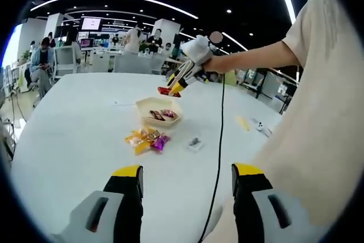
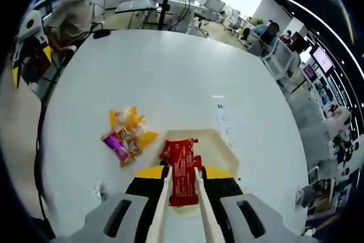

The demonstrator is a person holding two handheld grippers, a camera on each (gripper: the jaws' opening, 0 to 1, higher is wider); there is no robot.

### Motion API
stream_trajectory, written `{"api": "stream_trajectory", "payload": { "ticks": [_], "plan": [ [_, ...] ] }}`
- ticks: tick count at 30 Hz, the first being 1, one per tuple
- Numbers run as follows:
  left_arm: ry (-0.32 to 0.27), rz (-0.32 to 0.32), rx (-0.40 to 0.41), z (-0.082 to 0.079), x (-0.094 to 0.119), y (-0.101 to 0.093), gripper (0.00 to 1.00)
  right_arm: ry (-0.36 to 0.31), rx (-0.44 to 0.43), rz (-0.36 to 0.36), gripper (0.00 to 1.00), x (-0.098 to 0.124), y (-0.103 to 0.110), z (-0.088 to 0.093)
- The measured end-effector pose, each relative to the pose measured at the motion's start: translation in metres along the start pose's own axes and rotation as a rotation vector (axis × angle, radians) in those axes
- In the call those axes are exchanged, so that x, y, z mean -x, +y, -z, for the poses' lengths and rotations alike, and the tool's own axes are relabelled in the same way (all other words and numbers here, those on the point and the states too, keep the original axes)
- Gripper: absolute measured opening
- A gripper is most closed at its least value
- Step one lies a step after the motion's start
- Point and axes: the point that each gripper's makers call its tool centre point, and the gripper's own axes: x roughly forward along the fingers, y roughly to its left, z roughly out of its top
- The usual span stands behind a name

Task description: Place the target food into the container with the food tongs after gripping and lifting it, then release it inside without dropping or visibly crushing the food.

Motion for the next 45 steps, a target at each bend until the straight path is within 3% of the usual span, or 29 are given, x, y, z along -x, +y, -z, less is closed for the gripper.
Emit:
{"api": "stream_trajectory", "payload": {
  "ticks": [18, 45],
  "plan": [
    [0.006, -0.017, 0.01, -0.002, -0.005, 0.006, 0.69, 0.001, -0.006, 0.002, 0.24, -0.005, -0.009, 0.006],
    [0.012, -0.021, 0.016, -0.006, -0.01, 0.01, 0.7, 0.001, 0.003, 0.003, 0.25, -0.012, -0.016, 0.008]
  ]
}}
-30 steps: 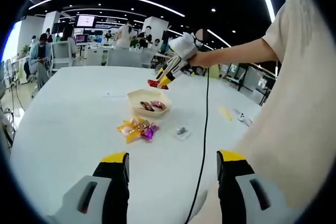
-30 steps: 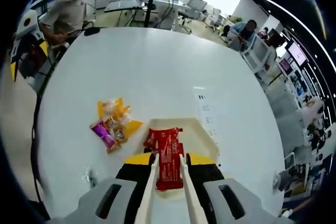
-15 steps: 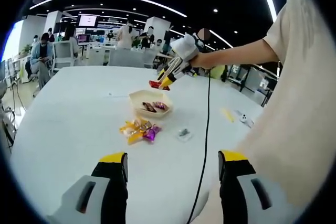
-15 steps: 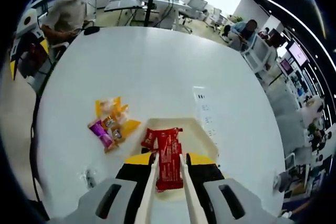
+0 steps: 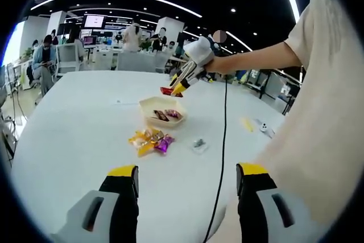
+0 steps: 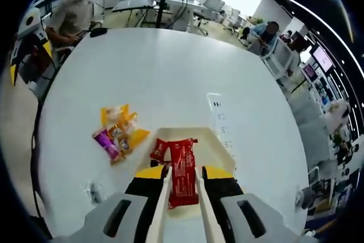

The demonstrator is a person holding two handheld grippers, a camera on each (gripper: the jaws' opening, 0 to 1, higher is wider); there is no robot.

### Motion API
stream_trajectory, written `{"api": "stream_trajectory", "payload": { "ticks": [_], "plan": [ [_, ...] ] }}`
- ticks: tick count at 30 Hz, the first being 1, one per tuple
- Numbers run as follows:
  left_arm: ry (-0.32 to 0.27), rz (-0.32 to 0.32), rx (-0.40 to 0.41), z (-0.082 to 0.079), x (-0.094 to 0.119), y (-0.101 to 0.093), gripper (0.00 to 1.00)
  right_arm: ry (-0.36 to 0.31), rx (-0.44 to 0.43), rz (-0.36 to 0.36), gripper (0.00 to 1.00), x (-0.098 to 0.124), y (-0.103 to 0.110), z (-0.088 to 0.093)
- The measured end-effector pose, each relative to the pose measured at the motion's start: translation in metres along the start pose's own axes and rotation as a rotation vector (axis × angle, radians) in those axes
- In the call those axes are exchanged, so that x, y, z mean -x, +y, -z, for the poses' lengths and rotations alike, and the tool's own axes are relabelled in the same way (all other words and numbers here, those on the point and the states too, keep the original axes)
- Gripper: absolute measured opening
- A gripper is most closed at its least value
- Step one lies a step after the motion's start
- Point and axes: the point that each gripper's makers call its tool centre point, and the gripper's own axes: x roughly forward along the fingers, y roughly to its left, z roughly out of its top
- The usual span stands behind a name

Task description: Place the target food into the container with the food tongs after gripping and lifting it, then release it inside without dropping or visibly crushing the food.

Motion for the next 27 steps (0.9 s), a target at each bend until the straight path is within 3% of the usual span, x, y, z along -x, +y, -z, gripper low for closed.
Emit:
{"api": "stream_trajectory", "payload": {
  "ticks": [16, 27],
  "plan": [
    [0.006, 0.006, -0.002, 0.001, -0.003, -0.003, 0.7, -0.017, -0.017, 0.012, 0.25, 0.004, -0.001, 0.001],
    [0.007, 0.018, -0.008, 0.001, -0.004, -0.007, 0.7, -0.012, -0.031, 0.004, 0.26, 0.008, 0.014, 0.009]
  ]
}}
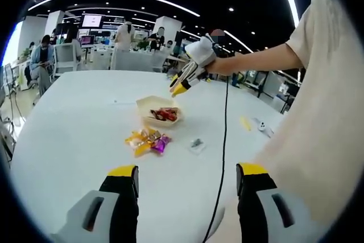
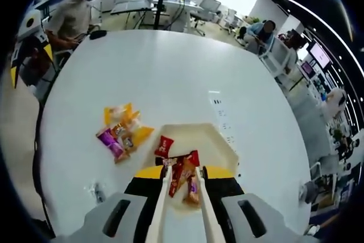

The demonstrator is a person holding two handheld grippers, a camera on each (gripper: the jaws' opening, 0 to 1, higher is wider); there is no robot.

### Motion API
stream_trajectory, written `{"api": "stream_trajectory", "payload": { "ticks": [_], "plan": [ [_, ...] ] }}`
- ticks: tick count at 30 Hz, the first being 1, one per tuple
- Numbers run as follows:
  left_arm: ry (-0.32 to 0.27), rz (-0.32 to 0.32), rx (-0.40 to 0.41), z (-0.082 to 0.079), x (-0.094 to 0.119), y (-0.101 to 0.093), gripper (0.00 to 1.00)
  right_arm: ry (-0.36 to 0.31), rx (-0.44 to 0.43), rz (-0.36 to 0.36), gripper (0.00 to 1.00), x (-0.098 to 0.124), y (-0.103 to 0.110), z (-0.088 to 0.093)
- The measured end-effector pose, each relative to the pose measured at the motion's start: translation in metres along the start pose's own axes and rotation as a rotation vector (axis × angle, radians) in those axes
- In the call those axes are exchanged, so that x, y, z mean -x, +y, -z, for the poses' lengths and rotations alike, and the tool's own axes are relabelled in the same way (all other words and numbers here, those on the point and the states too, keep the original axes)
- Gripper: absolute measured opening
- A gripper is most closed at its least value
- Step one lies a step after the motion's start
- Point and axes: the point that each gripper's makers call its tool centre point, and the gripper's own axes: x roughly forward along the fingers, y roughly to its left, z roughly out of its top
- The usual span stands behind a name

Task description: Place the target food into the container with the food tongs after gripping and lifting it, then release it inside without dropping or visibly crushing the food.

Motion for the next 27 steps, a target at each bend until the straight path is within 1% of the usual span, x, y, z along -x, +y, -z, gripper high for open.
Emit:
{"api": "stream_trajectory", "payload": {
  "ticks": [11, 20, 27],
  "plan": [
    [-0.003, 0.004, -0.005, 0.0, 0.0, -0.002, 0.7, 0.006, 0.01, -0.027, 0.26, -0.002, 0.021, 0.002],
    [-0.006, 0.005, -0.006, -0.001, 0.001, -0.004, 0.7, 0.009, 0.034, -0.059, 0.26, -0.007, 0.039, -0.003],
    [-0.009, 0.002, -0.007, -0.001, 0.003, -0.003, 0.7, 0.01, 0.047, -0.079, 0.26, -0.011, 0.048, -0.007]
  ]
}}
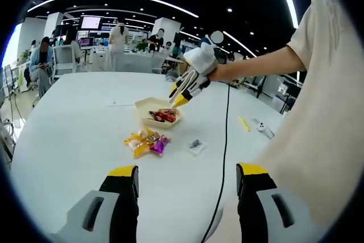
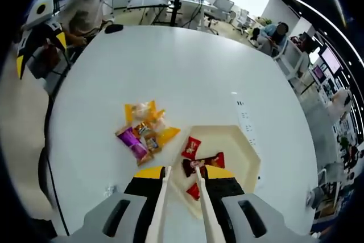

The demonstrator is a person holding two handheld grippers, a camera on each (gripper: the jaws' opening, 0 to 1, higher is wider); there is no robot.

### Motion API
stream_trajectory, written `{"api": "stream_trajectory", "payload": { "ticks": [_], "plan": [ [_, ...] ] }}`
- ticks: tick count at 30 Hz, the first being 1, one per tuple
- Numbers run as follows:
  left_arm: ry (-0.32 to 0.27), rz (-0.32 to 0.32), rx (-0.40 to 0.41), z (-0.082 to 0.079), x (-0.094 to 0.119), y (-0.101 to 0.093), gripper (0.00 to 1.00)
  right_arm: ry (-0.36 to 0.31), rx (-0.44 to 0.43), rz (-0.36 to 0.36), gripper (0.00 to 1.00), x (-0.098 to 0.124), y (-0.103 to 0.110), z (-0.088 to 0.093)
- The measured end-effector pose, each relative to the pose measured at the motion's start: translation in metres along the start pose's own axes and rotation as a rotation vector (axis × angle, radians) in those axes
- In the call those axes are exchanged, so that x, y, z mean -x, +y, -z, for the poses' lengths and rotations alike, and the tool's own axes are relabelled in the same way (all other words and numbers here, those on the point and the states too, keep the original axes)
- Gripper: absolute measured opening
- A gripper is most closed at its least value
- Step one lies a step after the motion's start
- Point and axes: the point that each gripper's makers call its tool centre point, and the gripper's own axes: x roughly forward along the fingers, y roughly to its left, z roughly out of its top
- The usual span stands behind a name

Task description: Place the target food into the container with the food tongs after gripping and lifting it, then release it inside without dropping or visibly crushing the food.

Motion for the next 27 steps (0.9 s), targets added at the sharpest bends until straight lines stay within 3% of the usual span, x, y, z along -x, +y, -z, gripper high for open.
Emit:
{"api": "stream_trajectory", "payload": {
  "ticks": [27],
  "plan": [
    [-0.009, -0.019, 0.021, 0.006, 0.006, 0.002, 0.7, 0.016, 0.035, -0.09, 0.26, -0.022, 0.039, -0.008]
  ]
}}
